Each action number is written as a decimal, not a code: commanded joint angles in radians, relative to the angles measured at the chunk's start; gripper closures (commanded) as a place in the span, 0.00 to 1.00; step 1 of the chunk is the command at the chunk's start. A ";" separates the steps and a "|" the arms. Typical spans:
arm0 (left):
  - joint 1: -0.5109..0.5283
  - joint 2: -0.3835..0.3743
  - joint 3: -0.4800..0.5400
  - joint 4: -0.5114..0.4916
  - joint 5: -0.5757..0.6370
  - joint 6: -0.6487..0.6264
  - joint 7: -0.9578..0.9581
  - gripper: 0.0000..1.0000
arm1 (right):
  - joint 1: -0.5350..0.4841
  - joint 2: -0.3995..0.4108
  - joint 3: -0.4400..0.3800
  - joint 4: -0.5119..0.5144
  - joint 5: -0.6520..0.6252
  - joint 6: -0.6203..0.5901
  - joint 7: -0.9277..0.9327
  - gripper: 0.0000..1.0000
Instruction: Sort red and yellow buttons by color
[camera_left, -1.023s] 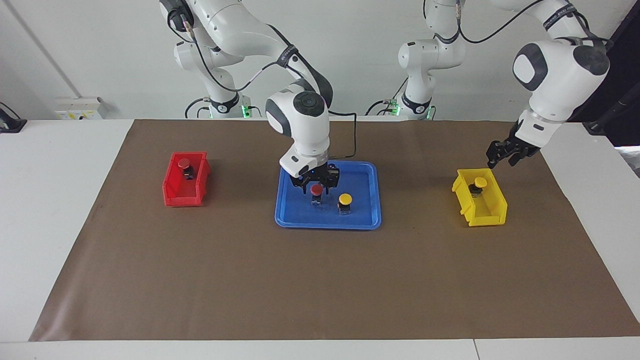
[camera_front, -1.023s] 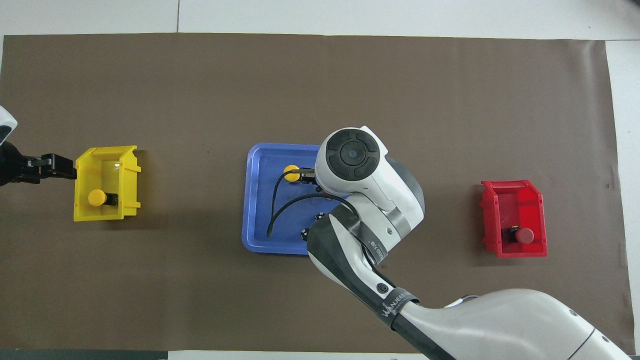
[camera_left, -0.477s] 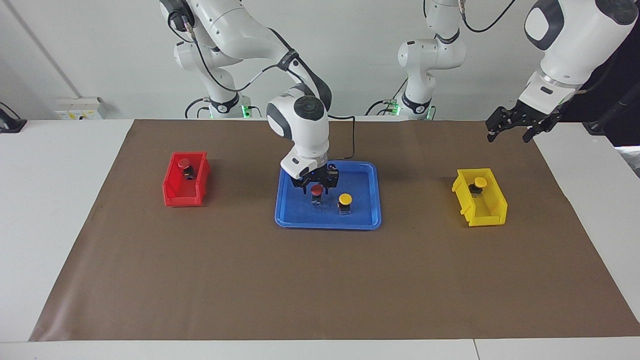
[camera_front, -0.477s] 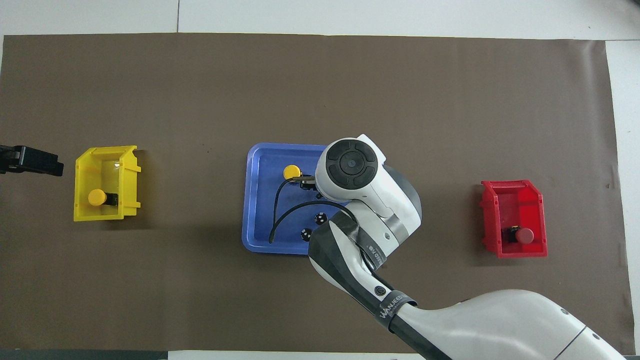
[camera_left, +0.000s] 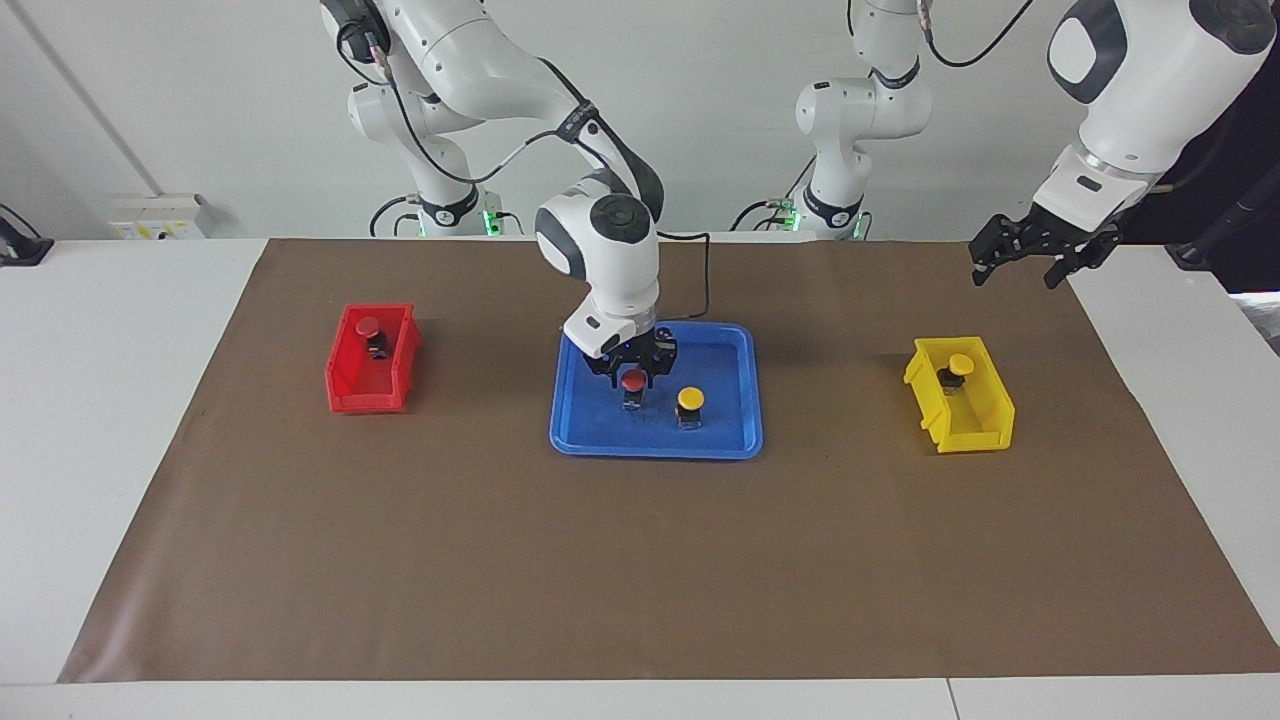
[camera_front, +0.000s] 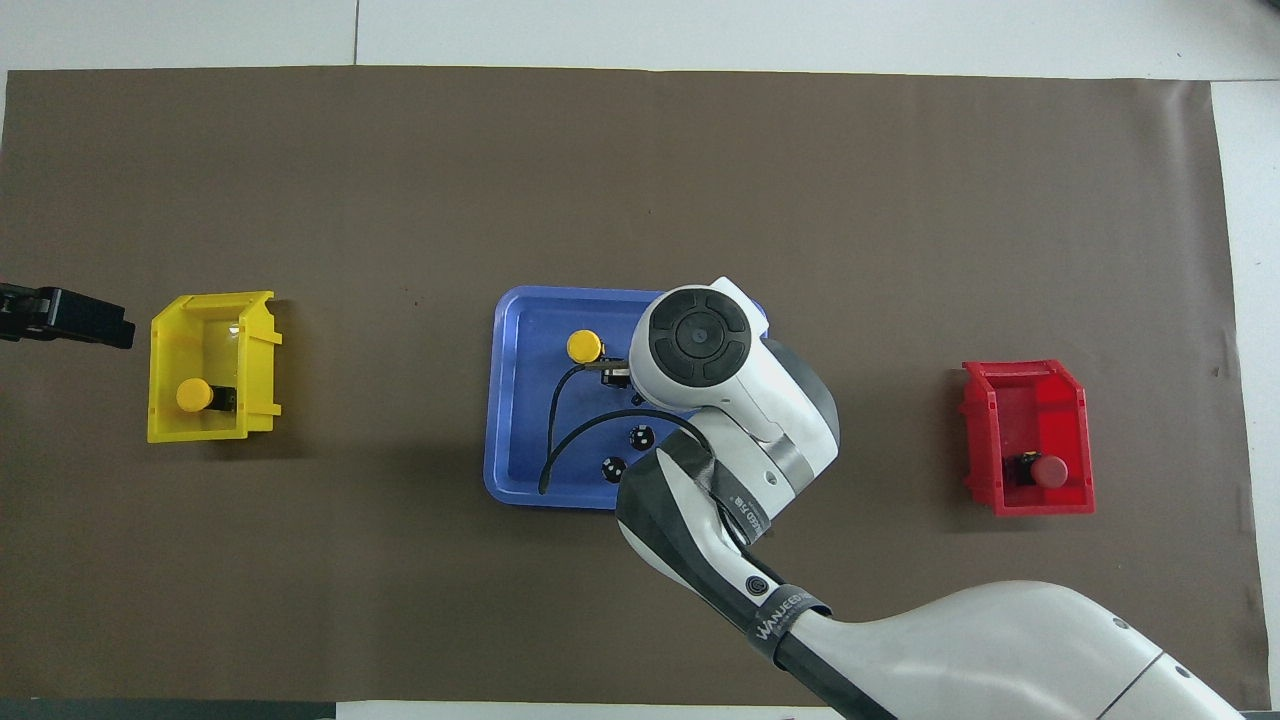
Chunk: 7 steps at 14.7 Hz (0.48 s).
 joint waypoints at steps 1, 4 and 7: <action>-0.009 0.012 0.009 0.024 -0.004 -0.016 0.007 0.00 | -0.004 -0.022 0.005 -0.018 -0.013 0.014 0.005 0.75; -0.011 0.010 0.010 0.020 -0.004 -0.012 0.006 0.00 | -0.026 -0.029 0.004 0.058 -0.011 -0.094 -0.016 0.77; -0.061 0.006 0.007 -0.038 -0.019 0.067 -0.098 0.00 | -0.146 -0.103 0.004 0.131 -0.004 -0.245 -0.186 0.77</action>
